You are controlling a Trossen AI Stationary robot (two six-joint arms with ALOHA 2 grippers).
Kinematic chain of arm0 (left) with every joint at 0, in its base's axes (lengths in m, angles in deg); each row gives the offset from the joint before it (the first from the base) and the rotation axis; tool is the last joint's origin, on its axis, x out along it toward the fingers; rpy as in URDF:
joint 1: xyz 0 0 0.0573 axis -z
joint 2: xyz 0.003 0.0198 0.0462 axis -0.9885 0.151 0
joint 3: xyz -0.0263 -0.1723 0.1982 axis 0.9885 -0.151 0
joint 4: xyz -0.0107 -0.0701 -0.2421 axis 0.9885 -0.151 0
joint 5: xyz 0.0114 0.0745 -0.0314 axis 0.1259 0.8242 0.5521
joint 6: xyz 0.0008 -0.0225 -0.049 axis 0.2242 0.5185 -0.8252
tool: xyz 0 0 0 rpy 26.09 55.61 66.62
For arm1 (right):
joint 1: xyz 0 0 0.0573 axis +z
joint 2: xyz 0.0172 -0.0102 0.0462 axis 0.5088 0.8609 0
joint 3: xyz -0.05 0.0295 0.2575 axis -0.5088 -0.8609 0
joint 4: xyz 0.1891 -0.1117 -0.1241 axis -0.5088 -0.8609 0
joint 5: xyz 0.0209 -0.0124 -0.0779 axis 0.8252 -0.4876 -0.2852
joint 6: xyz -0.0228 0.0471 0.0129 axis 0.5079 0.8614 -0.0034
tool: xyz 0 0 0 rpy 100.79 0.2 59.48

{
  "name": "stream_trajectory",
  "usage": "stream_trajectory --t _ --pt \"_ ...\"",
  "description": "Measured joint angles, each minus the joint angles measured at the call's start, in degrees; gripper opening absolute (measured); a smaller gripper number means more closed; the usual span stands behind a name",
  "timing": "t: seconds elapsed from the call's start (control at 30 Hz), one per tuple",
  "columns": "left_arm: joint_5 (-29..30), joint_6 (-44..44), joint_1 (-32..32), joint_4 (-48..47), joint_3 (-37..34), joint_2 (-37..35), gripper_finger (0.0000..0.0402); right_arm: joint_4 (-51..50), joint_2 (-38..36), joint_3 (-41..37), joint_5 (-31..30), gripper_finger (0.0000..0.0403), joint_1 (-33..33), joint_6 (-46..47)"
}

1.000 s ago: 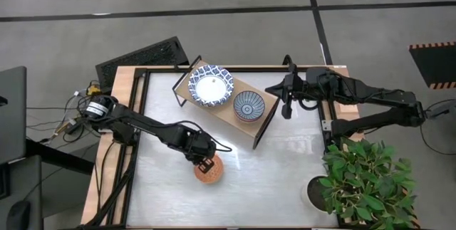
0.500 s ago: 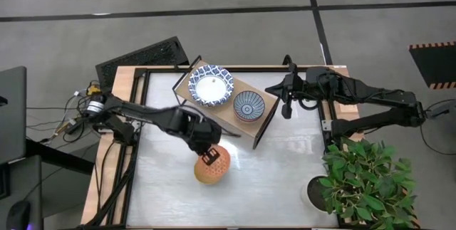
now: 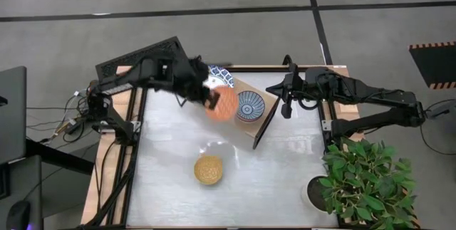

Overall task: Place and stack bowls onto a shelf
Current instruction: Stack the orange bowl on top of the blue bowl on the shelf

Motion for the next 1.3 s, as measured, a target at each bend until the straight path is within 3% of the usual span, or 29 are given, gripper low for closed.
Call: stream_trajectory --t 0.2,0.47,0.97,1.3 --pt "-0.14 3.49 -6.90 3.79 1.74 0.58 0.0000 -0.55 0.00 0.00 -3.27 0.0023 0.00 0.05" --pt "-4.23 5.64 -9.13 7.12 2.27 4.55 0.0000 -6.81 -0.02 -0.02 -14.95 0.0023 -0.48 2.51" --pt "-5.43 10.64 -9.16 2.65 15.94 18.33 0.0000 -7.87 -0.02 -0.02 -14.90 0.0023 -4.50 4.65" --pt "-5.67 11.58 -9.00 2.26 14.68 19.46 0.0000 -8.42 -0.02 -0.02 -14.65 0.0023 -4.50 4.50"
